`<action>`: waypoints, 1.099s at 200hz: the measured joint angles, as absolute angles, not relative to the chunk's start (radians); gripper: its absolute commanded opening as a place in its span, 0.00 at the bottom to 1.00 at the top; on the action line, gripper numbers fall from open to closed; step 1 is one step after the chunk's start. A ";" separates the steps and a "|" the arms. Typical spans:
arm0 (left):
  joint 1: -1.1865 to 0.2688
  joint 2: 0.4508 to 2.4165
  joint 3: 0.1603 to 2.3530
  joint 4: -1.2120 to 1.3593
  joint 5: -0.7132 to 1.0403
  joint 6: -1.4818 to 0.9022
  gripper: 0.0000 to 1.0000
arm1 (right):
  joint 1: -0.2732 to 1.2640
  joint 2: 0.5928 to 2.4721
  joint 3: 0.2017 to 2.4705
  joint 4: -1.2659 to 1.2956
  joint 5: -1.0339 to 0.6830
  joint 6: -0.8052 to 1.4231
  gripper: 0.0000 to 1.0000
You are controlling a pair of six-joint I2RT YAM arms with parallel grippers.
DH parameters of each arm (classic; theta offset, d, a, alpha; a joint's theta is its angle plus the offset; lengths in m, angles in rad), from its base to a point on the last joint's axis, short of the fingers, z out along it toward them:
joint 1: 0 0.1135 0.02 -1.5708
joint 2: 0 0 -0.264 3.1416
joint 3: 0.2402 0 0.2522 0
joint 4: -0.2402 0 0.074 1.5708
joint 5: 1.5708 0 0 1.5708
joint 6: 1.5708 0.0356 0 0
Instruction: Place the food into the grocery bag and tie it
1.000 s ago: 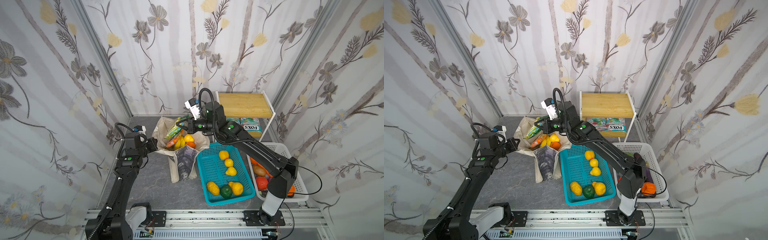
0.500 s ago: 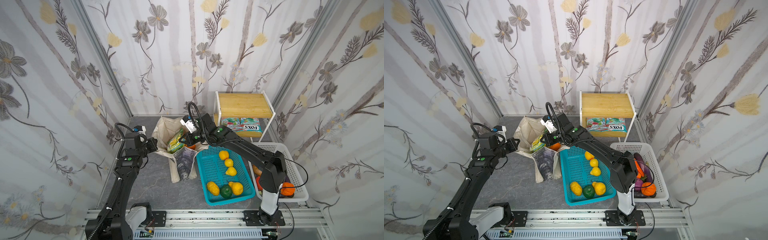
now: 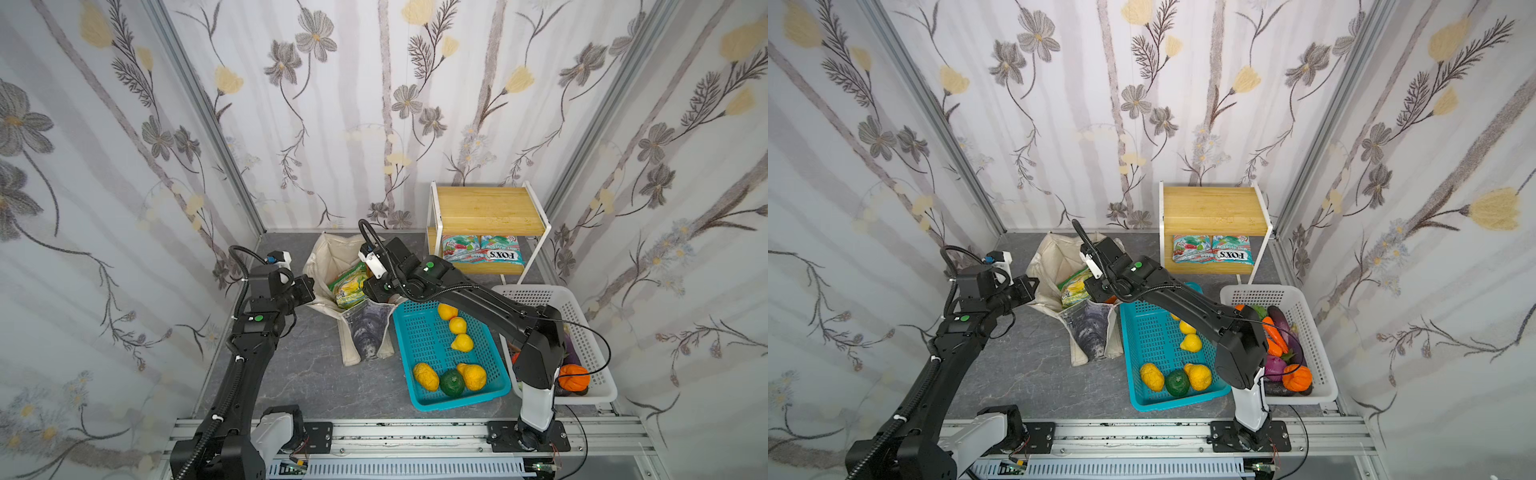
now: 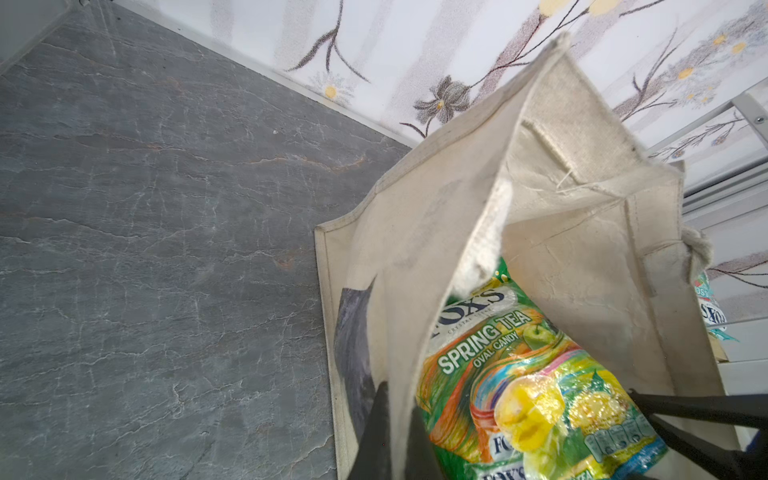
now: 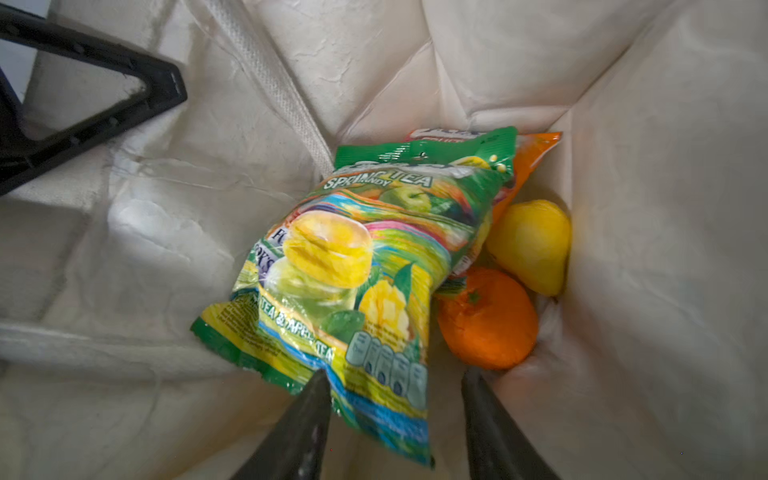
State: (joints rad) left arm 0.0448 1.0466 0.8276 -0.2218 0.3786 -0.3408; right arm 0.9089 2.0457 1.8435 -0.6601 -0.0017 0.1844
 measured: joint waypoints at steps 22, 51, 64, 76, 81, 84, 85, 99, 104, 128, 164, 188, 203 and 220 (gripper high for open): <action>0.045 1.047 0.843 -0.229 0.379 -0.350 0.00 | 0.910 1.941 1.805 -0.643 0.031 0.191 0.68; 0.045 1.053 0.860 -0.240 0.396 -0.368 0.00 | 0.910 1.799 1.695 -0.571 0.071 0.217 0.89; 0.045 1.055 0.864 -0.242 0.404 -0.371 0.00 | 0.910 1.748 1.638 -0.542 0.107 0.251 1.00; 0.045 1.060 0.868 -0.243 0.412 -0.374 0.00 | 0.909 1.697 1.573 -0.517 0.146 0.279 1.00; 0.045 1.063 0.870 -0.243 0.414 -0.374 0.00 | 0.909 1.676 1.544 -0.507 0.163 0.302 1.00; 0.045 1.065 0.871 -0.242 0.415 -0.374 0.00 | 0.909 1.662 1.523 -0.499 0.172 0.314 1.00; 0.045 1.065 0.871 -0.242 0.415 -0.374 0.00 | 0.909 1.658 1.518 -0.496 0.173 0.315 1.00; 0.045 1.074 0.878 -0.242 0.419 -0.378 0.00 | 0.907 1.598 1.424 -0.444 0.212 0.353 1.00; 0.045 1.076 0.881 -0.242 0.419 -0.380 0.00 | 0.904 1.579 1.394 -0.431 0.220 0.366 1.00; 0.045 1.079 0.890 -0.244 0.420 -0.393 0.00 | 0.845 1.544 1.288 -0.341 0.215 0.434 0.96; 0.045 1.078 0.893 -0.244 0.418 -0.419 0.00 | 0.760 1.637 1.257 -0.240 0.091 0.501 0.83; 0.045 1.078 0.896 -0.245 0.418 -0.425 0.00 | 0.754 1.703 1.273 -0.207 0.010 0.532 0.60; 0.045 1.077 0.902 -0.251 0.413 -0.434 0.00 | 0.750 1.731 1.283 -0.187 -0.004 0.542 0.30; 0.045 1.075 0.916 -0.259 0.411 -0.447 0.00 | 0.745 1.756 1.290 -0.170 -0.017 0.550 0.00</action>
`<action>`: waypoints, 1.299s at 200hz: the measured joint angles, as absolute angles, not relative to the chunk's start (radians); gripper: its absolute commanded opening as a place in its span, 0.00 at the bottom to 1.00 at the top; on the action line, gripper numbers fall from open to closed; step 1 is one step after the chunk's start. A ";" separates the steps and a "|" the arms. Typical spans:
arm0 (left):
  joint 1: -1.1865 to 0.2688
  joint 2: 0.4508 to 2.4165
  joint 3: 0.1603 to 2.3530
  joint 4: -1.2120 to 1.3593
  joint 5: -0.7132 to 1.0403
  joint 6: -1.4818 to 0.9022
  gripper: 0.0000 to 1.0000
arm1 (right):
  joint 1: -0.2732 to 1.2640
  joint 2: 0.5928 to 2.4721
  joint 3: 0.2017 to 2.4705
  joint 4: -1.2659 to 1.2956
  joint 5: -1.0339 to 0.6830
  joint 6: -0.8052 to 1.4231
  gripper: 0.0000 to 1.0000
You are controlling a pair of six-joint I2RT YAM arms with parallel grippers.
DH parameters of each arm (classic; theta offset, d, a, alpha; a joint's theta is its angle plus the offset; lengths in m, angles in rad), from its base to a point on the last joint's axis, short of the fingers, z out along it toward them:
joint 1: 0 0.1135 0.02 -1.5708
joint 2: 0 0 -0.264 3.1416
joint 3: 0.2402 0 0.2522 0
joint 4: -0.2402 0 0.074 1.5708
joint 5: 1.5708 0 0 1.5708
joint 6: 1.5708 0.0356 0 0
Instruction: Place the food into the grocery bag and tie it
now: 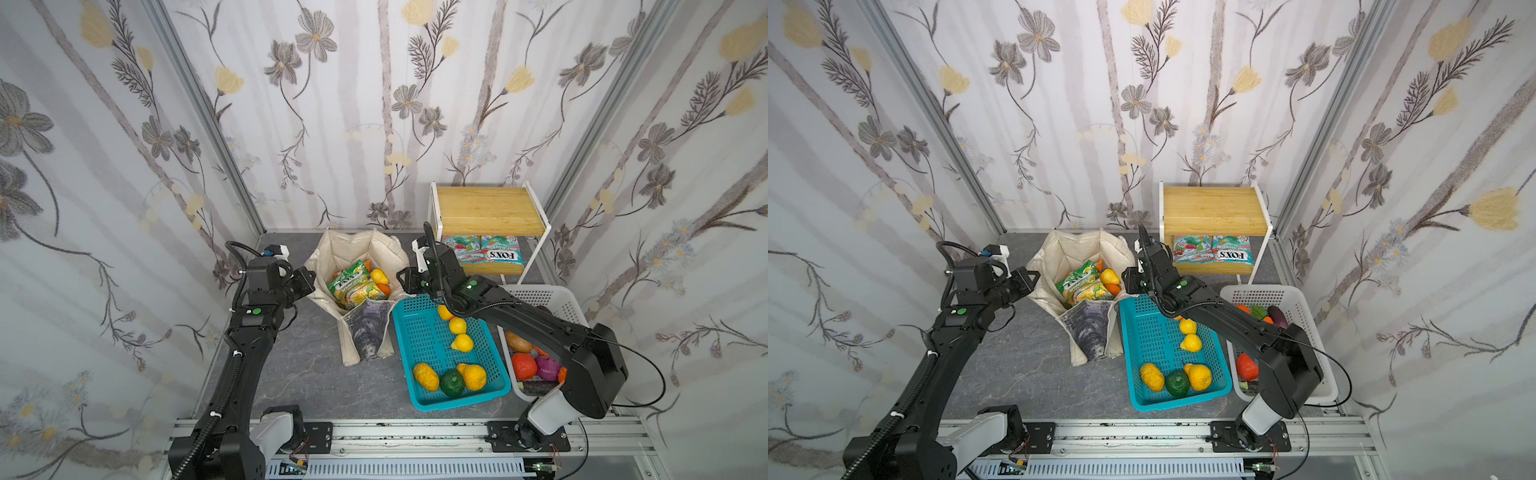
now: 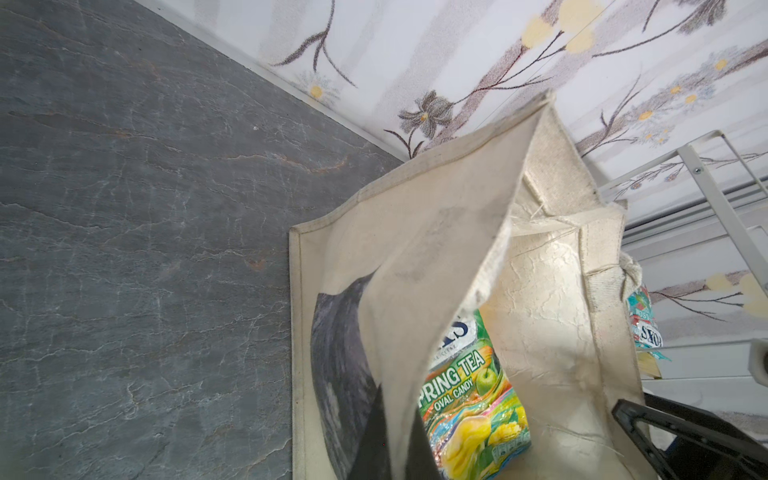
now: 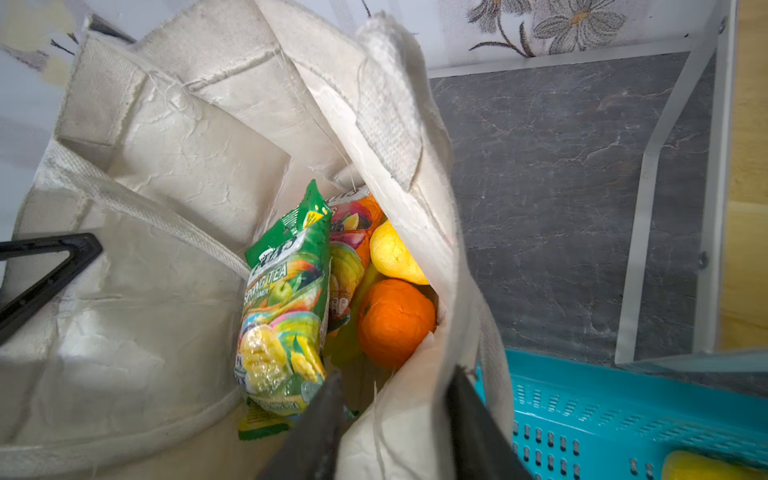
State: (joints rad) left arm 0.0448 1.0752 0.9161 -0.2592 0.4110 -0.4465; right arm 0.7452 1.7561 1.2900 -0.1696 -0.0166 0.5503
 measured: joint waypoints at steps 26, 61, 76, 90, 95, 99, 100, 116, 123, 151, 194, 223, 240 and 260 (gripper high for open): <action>0.045 1.071 0.962 -0.265 0.405 -0.465 0.00 | 0.752 1.742 1.289 -0.170 -0.020 0.548 0.00; 0.056 1.079 1.063 -0.299 0.376 -0.471 0.00 | 0.748 1.649 1.287 -0.185 0.009 0.514 0.00; 0.056 1.084 1.099 -0.324 0.333 -0.468 0.00 | 0.737 1.611 1.274 -0.185 0.036 0.495 0.00; 0.056 1.084 1.131 -0.361 0.262 -0.440 0.00 | 0.731 1.571 1.260 -0.205 0.063 0.480 0.00; 0.057 1.082 1.139 -0.377 0.230 -0.427 0.00 | 0.727 1.556 1.255 -0.212 0.070 0.475 0.00; 0.059 1.081 1.143 -0.388 0.208 -0.416 0.00 | 0.725 1.548 1.252 -0.215 0.073 0.470 0.00; 0.060 1.080 1.143 -0.390 0.205 -0.415 0.00 | 0.725 1.544 1.250 -0.216 0.075 0.468 0.00; 0.085 1.071 1.145 -0.430 0.142 -0.391 0.00 | 0.712 1.514 1.227 -0.228 0.086 0.460 0.00; 0.092 1.069 1.145 -0.438 0.127 -0.382 0.00 | 0.706 1.504 1.216 -0.229 0.090 0.455 0.00; 0.094 1.092 1.145 -0.441 0.152 -0.373 0.00 | 0.712 1.494 1.204 -0.229 0.080 0.444 0.00; -0.008 1.154 1.165 -0.450 0.248 -0.391 0.00 | 0.798 1.557 1.271 -0.215 0.065 0.445 0.00; -0.042 1.176 1.161 -0.444 0.282 -0.393 0.00 | 0.832 1.636 1.336 -0.200 0.064 0.445 0.30; -0.045 1.177 1.139 -0.443 0.281 -0.392 0.00 | 0.843 1.654 1.350 -0.213 0.059 0.455 0.53; -0.045 1.178 1.111 -0.429 0.281 -0.382 0.00 | 0.845 1.635 1.336 -0.213 0.064 0.452 0.65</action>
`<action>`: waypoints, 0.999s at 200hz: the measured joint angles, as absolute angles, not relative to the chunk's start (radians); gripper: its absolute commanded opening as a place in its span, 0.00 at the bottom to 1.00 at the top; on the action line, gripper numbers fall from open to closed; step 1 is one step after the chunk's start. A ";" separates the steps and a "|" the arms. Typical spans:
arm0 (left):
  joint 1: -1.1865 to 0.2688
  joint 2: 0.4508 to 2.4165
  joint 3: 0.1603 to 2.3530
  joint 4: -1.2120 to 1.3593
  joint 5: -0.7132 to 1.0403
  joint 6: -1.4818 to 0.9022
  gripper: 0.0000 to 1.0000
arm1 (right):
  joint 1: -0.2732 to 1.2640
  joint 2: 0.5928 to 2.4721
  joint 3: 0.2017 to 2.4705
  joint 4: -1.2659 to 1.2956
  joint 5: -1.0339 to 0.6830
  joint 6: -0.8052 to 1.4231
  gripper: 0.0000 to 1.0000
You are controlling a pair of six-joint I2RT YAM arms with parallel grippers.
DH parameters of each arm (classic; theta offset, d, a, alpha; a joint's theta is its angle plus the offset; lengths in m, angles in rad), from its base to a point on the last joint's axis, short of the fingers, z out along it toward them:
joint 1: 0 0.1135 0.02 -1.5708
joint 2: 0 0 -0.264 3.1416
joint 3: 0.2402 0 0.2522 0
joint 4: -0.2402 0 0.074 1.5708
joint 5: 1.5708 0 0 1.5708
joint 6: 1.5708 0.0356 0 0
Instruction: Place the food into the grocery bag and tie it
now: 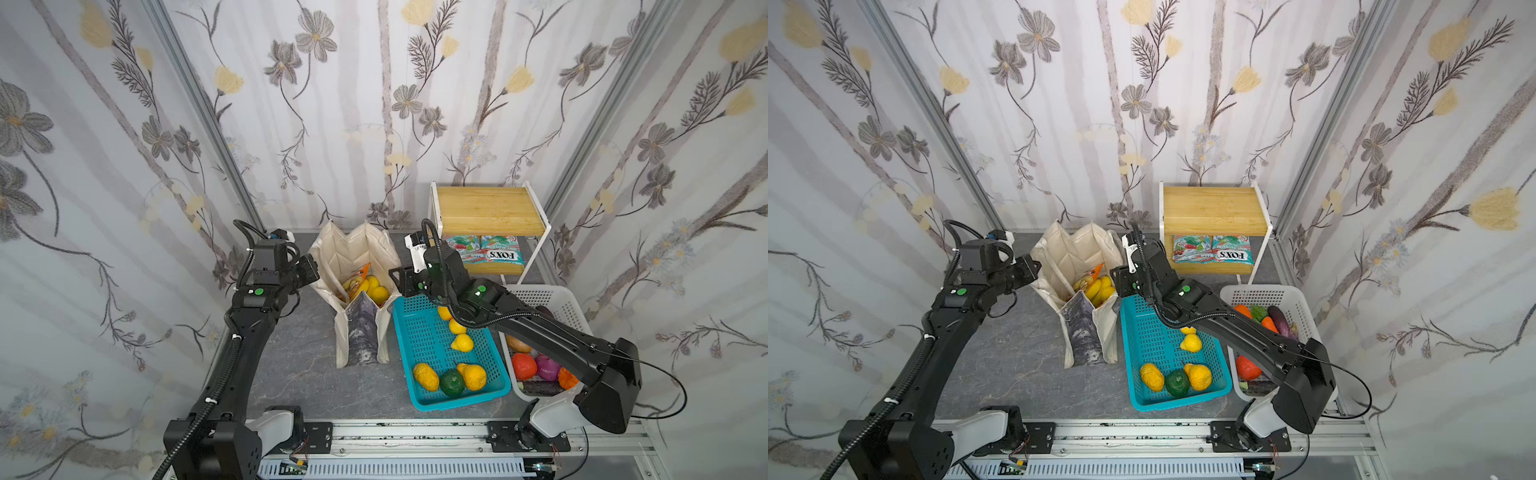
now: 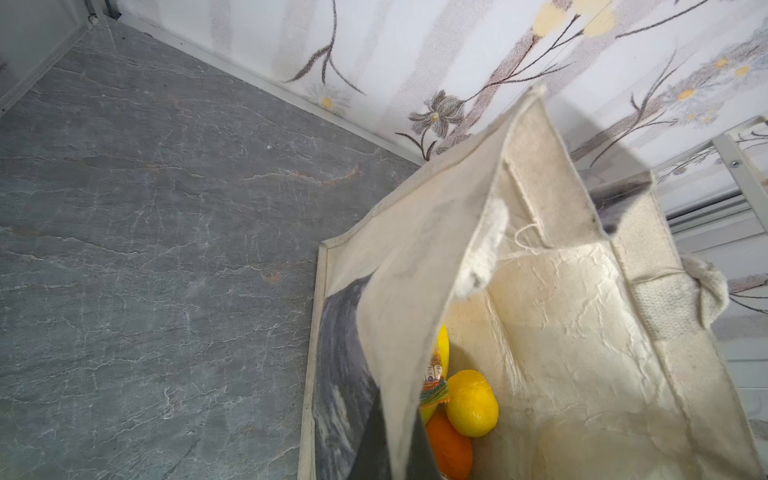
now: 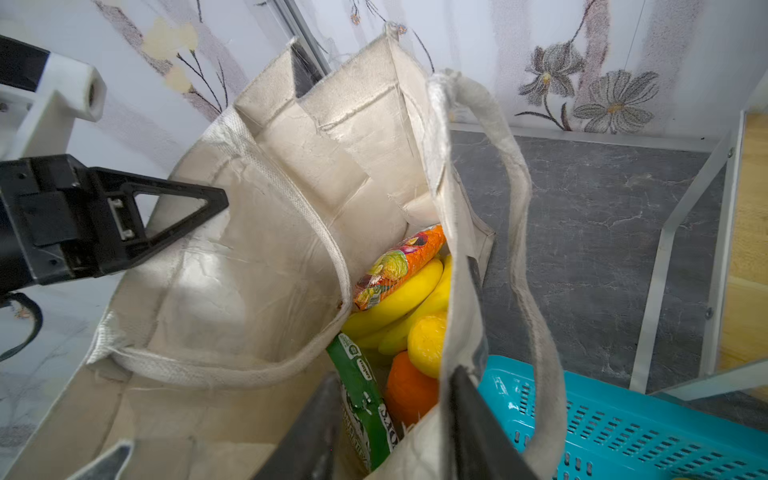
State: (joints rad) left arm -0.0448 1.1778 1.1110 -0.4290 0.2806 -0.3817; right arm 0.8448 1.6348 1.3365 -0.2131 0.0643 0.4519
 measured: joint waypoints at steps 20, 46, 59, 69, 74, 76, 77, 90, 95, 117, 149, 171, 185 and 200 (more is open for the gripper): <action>-0.045 1.178 1.084 -0.402 0.274 -0.369 0.00 | 0.844 1.562 1.293 -0.214 0.099 0.452 0.78; -0.044 1.177 1.051 -0.362 0.262 -0.357 0.00 | 0.844 1.436 1.219 -0.197 0.179 0.448 1.00; -0.044 1.177 1.039 -0.340 0.262 -0.343 0.00 | 0.843 1.366 1.160 -0.196 0.233 0.444 1.00; -0.044 1.177 1.031 -0.326 0.262 -0.339 0.00 | 0.837 1.310 1.116 -0.206 0.279 0.447 1.00; -0.044 1.176 1.026 -0.318 0.262 -0.335 0.00 | 0.834 1.282 1.095 -0.214 0.302 0.453 1.00; -0.044 1.176 1.024 -0.315 0.262 -0.333 0.00 | 0.831 1.269 1.087 -0.219 0.313 0.455 1.00; -0.044 1.176 1.024 -0.313 0.262 -0.332 0.00 | 0.828 1.260 1.081 -0.221 0.319 0.457 1.00; -0.044 1.176 1.012 -0.292 0.266 -0.318 0.00 | 0.795 1.183 1.033 -0.241 0.362 0.471 1.00; -0.043 1.176 1.007 -0.285 0.267 -0.316 0.00 | 0.775 1.153 1.015 -0.250 0.381 0.479 1.00; -0.038 1.173 0.988 -0.256 0.274 -0.306 0.00 | 0.660 1.042 0.943 -0.308 0.406 0.512 1.00; -0.033 1.159 0.966 -0.231 0.290 -0.294 0.00 | 0.418 0.945 0.855 -0.411 0.336 0.522 1.00; -0.030 1.143 0.949 -0.218 0.290 -0.291 0.00 | 0.266 0.939 0.807 -0.455 0.214 0.522 0.99; -0.028 1.137 0.941 -0.213 0.292 -0.291 0.00 | 0.190 0.953 0.783 -0.466 0.138 0.522 0.98; -0.026 1.133 0.935 -0.212 0.292 -0.291 0.00 | 0.124 0.973 0.758 -0.472 0.059 0.522 0.97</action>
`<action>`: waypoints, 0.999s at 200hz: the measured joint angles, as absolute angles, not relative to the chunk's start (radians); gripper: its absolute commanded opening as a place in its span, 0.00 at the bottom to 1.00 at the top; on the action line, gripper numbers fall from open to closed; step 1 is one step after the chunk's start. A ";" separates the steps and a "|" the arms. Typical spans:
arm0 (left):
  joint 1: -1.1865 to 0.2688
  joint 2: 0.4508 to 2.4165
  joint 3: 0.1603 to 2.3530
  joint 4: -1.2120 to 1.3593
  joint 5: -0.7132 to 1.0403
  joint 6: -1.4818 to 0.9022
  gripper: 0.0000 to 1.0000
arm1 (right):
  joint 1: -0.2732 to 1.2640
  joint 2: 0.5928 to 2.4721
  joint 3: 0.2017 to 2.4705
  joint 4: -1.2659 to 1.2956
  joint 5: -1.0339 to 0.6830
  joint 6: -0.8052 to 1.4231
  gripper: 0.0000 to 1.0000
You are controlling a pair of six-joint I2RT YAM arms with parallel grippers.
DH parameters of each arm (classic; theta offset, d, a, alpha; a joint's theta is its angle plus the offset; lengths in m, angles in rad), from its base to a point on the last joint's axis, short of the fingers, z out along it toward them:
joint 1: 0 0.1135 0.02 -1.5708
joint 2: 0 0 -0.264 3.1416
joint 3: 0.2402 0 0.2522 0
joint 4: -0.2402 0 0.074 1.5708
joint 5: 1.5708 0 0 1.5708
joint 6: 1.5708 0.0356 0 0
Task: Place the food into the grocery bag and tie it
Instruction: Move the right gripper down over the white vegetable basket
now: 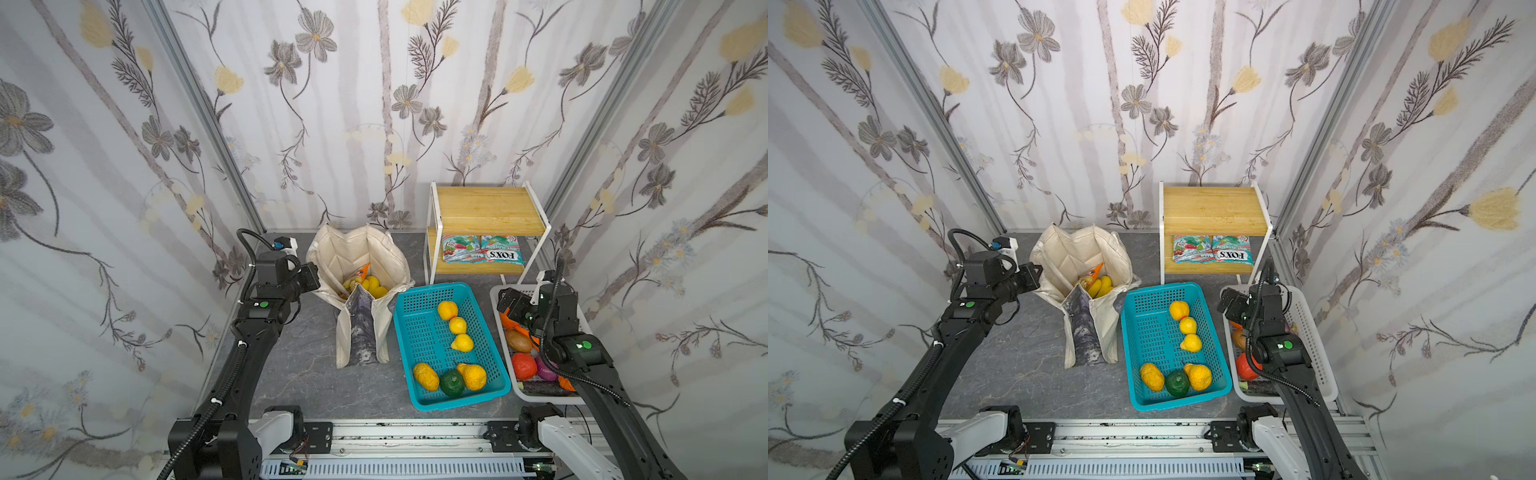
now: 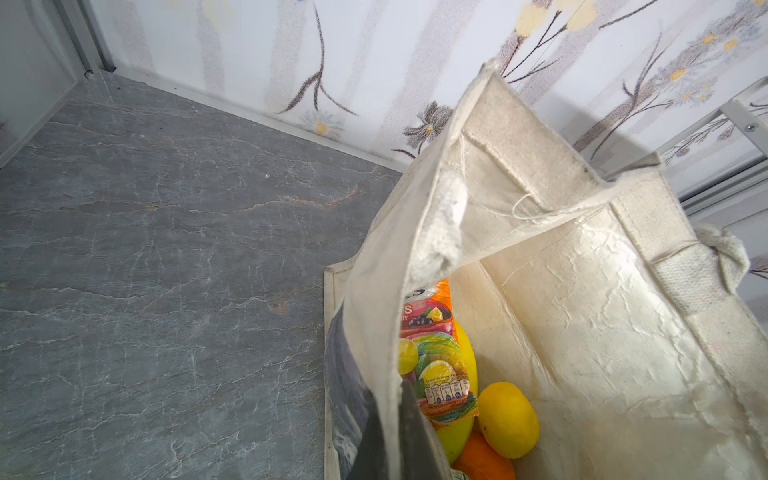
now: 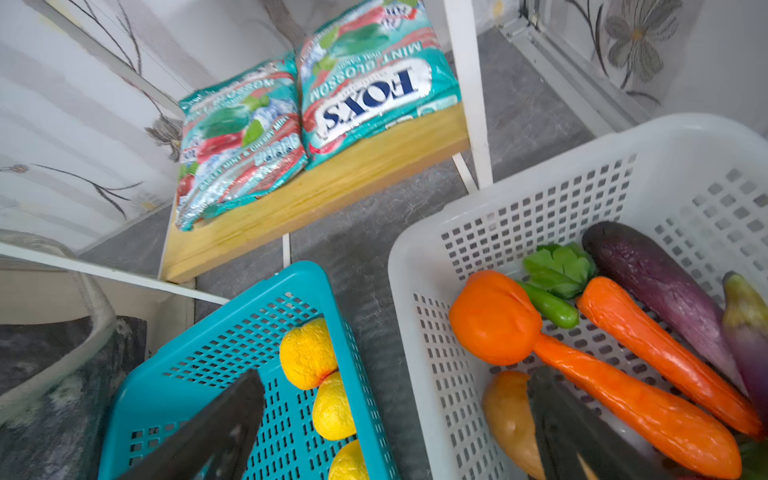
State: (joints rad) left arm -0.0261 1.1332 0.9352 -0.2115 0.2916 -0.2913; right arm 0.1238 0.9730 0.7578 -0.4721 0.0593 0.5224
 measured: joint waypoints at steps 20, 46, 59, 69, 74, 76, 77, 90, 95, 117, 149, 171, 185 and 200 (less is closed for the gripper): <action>-0.025 1.133 0.932 -0.205 0.293 -0.291 0.00 | 0.042 0.988 0.707 -0.492 -0.043 0.525 0.96; -0.020 1.133 0.927 -0.197 0.297 -0.291 0.00 | -0.051 0.995 0.657 -0.492 -0.108 0.536 1.00; -0.019 1.132 0.924 -0.192 0.301 -0.291 0.00 | -0.091 0.999 0.628 -0.493 -0.129 0.542 1.00; -0.016 1.131 0.921 -0.190 0.303 -0.291 0.00 | -0.121 1.002 0.608 -0.498 -0.141 0.542 1.00; -0.015 1.130 0.920 -0.190 0.305 -0.291 0.00 | -0.134 1.004 0.601 -0.498 -0.144 0.542 1.00; -0.015 1.129 0.919 -0.190 0.305 -0.291 0.00 | -0.139 1.005 0.598 -0.498 -0.144 0.542 1.00; -0.014 1.129 0.919 -0.190 0.305 -0.291 0.00 | -0.141 1.006 0.598 -0.498 -0.144 0.542 1.00; -0.012 1.127 0.916 -0.189 0.308 -0.291 0.00 | -0.164 1.012 0.585 -0.498 -0.147 0.542 1.00; -0.011 1.127 0.915 -0.188 0.308 -0.291 0.00 | -0.167 1.015 0.582 -0.499 -0.147 0.542 1.00; -0.011 1.127 0.911 -0.182 0.313 -0.291 0.00 | -0.173 1.028 0.576 -0.498 -0.141 0.548 1.00; -0.011 1.119 0.905 -0.177 0.315 -0.292 0.00 | -0.177 1.066 0.579 -0.511 -0.100 0.567 1.00; -0.011 1.117 0.904 -0.177 0.316 -0.292 0.00 | -0.178 1.103 0.583 -0.529 -0.099 0.573 1.00; -0.010 1.114 0.902 -0.178 0.316 -0.292 0.00 | -0.179 1.122 0.586 -0.534 -0.099 0.576 1.00; -0.009 1.107 0.899 -0.178 0.315 -0.292 0.00 | -0.179 1.135 0.586 -0.535 -0.099 0.582 1.00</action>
State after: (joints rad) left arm -0.0090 1.1072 0.8986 -0.1780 0.3153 -0.2920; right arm -0.1787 1.1355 0.5861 -0.5346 -0.0986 0.5816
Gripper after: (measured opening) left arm 0.051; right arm 0.995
